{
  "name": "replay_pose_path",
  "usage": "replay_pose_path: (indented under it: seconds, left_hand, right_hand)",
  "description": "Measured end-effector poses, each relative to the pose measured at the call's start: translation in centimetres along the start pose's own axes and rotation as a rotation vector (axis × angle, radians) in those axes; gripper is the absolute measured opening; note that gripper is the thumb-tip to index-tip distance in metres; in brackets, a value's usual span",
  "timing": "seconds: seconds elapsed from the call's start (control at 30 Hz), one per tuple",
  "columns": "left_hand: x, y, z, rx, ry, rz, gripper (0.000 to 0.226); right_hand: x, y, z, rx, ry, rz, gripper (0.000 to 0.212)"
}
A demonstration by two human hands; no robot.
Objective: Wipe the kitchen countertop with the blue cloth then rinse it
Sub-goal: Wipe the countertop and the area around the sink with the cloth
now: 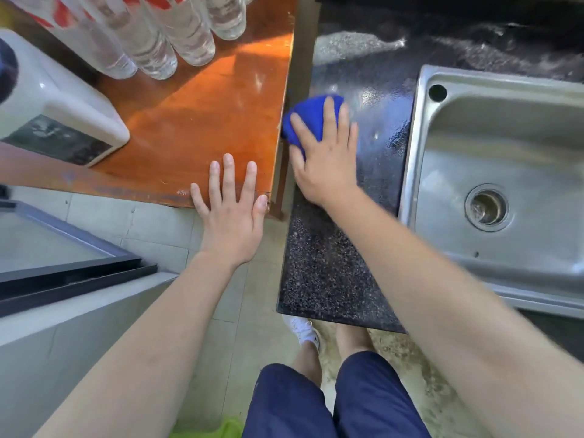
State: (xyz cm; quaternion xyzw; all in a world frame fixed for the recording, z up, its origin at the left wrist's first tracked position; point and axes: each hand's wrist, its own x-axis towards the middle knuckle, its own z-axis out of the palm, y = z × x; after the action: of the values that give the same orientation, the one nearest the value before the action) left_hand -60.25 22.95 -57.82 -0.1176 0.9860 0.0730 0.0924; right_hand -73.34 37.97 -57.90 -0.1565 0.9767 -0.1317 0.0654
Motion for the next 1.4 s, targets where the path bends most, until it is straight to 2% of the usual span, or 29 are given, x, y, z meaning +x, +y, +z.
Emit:
replay_pose_path:
  seconds: [0.23,0.33,0.47,0.53,0.67,0.77,0.87,0.97,1.07,1.2,1.4]
  left_hand:
    - [0.1,0.1,-0.2,-0.007,-0.012,-0.010,0.060]
    - [0.1,0.1,-0.3,-0.005,-0.020,-0.011,0.060]
    - [0.0,0.0,-0.2,0.000,-0.016,-0.017,0.060]
    - [0.1,0.0,-0.2,0.001,-0.024,-0.017,0.059]
    - [0.2,0.2,-0.3,0.011,-0.041,-0.036,0.058]
    - [0.2,0.1,-0.4,0.017,-0.056,-0.045,0.058]
    - [0.1,0.1,-0.4,0.006,-0.031,-0.038,0.057]
    - [-0.1,0.4,-0.2,-0.013,0.006,-0.039,0.056]
    - [-0.3,0.8,-0.1,-0.014,0.018,-0.063,0.057]
    - [-0.1,1.4,-0.6,-0.009,0.004,-0.079,0.060]
    - [5.1,4.1,-2.4,-0.025,0.020,-0.042,0.065]
  right_hand:
    - [-21.4,-1.1,1.6,0.027,-0.165,-0.249,0.054]
    - [-22.9,-0.3,1.8,-0.019,-0.172,-0.337,0.053]
    - [-20.0,3.0,1.2,-0.036,-0.150,-0.531,0.054]
    - [-16.7,5.6,0.2,-0.057,-0.094,-0.417,0.055]
    - [-8.2,9.4,-2.5,-0.084,-0.078,-0.007,0.058]
    - [-7.6,8.0,-2.4,-0.061,-0.081,0.095,0.059]
    - [-13.7,5.8,-1.2,-0.024,-0.025,0.111,0.057]
    - [-20.3,6.2,-0.6,-0.028,-0.055,0.007,0.056]
    - [-21.8,7.0,-0.4,-0.047,-0.069,-0.048,0.057]
    - [-17.5,7.6,-0.7,-0.055,-0.054,-0.043,0.058]
    - [-4.5,9.7,-2.4,-0.060,-0.015,0.048,0.059]
